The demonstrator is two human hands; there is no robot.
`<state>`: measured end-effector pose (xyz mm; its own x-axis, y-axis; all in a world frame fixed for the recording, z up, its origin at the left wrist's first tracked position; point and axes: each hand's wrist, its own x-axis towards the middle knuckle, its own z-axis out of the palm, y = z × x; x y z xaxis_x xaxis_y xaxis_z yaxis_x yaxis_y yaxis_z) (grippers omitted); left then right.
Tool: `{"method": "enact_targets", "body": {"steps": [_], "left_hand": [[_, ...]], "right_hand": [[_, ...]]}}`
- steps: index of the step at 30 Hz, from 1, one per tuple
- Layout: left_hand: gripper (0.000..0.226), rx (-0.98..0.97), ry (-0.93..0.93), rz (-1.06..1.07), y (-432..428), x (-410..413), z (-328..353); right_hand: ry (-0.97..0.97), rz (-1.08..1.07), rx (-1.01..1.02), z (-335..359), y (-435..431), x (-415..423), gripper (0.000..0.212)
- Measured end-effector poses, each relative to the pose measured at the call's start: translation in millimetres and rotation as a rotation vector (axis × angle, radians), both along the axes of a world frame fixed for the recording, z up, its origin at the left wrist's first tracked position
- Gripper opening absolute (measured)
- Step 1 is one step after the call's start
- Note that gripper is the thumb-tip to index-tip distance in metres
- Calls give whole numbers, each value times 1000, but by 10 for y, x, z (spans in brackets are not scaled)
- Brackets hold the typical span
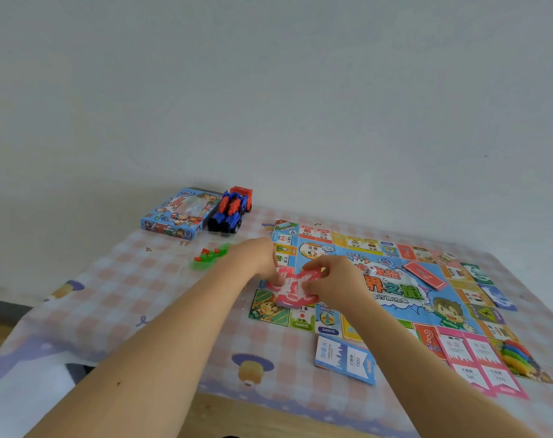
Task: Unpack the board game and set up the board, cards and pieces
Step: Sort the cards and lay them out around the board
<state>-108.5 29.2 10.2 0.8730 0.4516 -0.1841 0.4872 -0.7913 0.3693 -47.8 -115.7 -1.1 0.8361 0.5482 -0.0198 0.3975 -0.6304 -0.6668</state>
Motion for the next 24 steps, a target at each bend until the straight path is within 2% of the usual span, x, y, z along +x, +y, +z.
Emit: {"method": "enact_targets", "body": {"steps": [5,7,11,13,17,20,24], "left_hand": [[38,45,-68,35,-16,16,-19],[29,60,-109,43,0,18,-31],[23,-7,-168,49,31,6,3],[21,-22,-203,49,34,-20,35],[20,-124,-234,48,44,-56,49],[21,-201,-229,34,46,-79,28],[19,-213,-281,57,61,-97,4]], "right_hand": [[83,-33,104,41,-68,66,36],[111,-48,124,64,-105,87,35],[241,-68,128,88,-115,74,38],[282,-39,66,91,-76,41,43],[236,32,-54,51,3,-24,50],[193,55,-110,25,24,-57,46],[104,27,-126,24,13,-51,41]]}}
